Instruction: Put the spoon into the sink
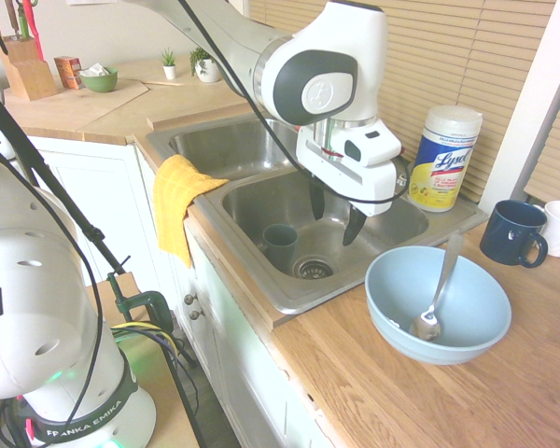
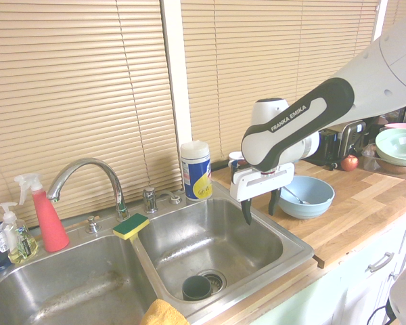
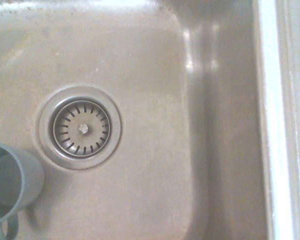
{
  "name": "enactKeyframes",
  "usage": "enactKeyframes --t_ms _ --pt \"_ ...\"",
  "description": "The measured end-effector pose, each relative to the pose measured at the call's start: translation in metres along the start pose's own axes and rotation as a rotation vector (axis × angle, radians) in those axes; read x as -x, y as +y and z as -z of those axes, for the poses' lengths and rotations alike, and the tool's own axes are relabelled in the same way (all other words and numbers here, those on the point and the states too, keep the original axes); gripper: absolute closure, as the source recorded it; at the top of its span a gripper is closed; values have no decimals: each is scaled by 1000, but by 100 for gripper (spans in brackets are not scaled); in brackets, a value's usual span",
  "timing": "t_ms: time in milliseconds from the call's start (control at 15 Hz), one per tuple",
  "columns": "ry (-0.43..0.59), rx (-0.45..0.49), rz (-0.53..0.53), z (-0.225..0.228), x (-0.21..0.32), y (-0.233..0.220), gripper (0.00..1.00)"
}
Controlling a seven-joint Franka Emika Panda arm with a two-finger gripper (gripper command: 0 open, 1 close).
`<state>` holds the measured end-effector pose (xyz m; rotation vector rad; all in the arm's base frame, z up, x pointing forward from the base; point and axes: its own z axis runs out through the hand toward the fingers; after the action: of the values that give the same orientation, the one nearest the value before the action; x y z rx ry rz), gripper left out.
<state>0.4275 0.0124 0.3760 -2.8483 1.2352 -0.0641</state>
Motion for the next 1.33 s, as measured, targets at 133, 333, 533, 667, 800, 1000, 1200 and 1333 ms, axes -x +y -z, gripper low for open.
enactKeyframes --t_ms 133,333,533,667,800,1000,1200,1333 --pt "2 -2 0 0 0 0 0" --pt "45 -36 0 12 -4 0 0" --pt "117 -95 -43 42 -24 18 0" --pt "158 -126 -80 64 -41 42 0" --pt "181 -139 -114 75 -59 68 0" --pt "191 -139 -137 77 -81 101 0" --pt "183 -127 -110 66 -95 117 0" --pt "176 -116 -94 50 -103 119 0"
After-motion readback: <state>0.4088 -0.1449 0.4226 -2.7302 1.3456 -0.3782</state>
